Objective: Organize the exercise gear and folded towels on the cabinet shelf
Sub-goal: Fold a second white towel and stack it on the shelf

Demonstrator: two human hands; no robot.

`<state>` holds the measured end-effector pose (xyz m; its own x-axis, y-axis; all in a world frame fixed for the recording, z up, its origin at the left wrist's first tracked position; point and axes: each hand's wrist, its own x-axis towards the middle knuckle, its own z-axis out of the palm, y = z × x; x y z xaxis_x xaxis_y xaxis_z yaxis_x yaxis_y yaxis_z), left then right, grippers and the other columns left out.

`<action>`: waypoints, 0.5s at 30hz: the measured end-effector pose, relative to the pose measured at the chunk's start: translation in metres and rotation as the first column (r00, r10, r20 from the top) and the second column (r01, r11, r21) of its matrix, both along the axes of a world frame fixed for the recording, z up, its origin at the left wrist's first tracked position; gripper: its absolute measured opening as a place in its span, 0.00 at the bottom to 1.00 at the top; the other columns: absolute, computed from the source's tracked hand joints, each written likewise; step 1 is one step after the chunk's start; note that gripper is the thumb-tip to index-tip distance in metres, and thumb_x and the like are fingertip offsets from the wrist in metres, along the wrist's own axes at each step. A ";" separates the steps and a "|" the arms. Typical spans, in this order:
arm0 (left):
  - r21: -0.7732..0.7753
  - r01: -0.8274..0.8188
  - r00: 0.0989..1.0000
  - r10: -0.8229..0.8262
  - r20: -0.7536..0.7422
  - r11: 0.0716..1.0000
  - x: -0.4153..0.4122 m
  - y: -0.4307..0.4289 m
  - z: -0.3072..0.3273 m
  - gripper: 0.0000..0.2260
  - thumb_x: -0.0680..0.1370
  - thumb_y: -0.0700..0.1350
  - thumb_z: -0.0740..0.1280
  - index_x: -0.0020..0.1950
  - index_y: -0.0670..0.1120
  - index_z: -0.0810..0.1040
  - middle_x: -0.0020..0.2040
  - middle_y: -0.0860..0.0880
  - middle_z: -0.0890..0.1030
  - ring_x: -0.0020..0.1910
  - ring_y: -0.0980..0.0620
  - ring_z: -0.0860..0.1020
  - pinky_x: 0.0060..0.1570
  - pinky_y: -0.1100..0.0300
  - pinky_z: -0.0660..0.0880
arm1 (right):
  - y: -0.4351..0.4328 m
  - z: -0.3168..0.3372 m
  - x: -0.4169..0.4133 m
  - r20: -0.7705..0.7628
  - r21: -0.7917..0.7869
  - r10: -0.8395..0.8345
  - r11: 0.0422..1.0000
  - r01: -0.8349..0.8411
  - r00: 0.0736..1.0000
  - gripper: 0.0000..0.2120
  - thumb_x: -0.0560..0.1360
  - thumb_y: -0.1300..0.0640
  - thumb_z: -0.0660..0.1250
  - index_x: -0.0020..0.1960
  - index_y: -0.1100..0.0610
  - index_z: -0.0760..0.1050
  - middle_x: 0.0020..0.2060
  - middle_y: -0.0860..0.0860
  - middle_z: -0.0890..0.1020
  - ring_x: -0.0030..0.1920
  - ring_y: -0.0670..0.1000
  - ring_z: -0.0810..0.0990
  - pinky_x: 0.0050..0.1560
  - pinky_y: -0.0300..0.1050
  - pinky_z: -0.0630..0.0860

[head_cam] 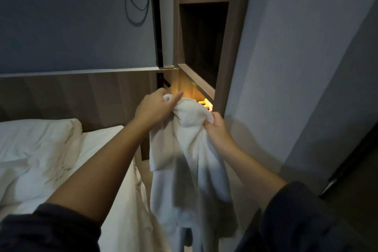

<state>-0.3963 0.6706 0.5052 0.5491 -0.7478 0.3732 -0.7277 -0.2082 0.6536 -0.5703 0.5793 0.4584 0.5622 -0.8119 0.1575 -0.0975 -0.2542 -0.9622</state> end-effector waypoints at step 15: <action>-0.071 0.006 0.991 -0.015 -0.130 0.997 0.099 -0.144 -0.086 0.13 0.77 0.61 0.62 0.40 0.55 0.76 0.37 0.56 0.79 0.39 0.57 0.78 0.38 0.59 0.71 | -0.146 -0.043 0.119 -0.040 0.150 -0.006 0.989 0.011 0.999 0.17 0.83 0.49 0.58 0.68 0.55 0.70 0.59 0.52 0.79 0.59 0.53 0.78 0.56 0.50 0.79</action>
<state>-0.2978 0.5268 0.4196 0.5886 -0.7286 0.3502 -0.6369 -0.1511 0.7560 -0.4515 0.4331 0.4154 0.5585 -0.8295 0.0116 -0.1376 -0.1064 -0.9848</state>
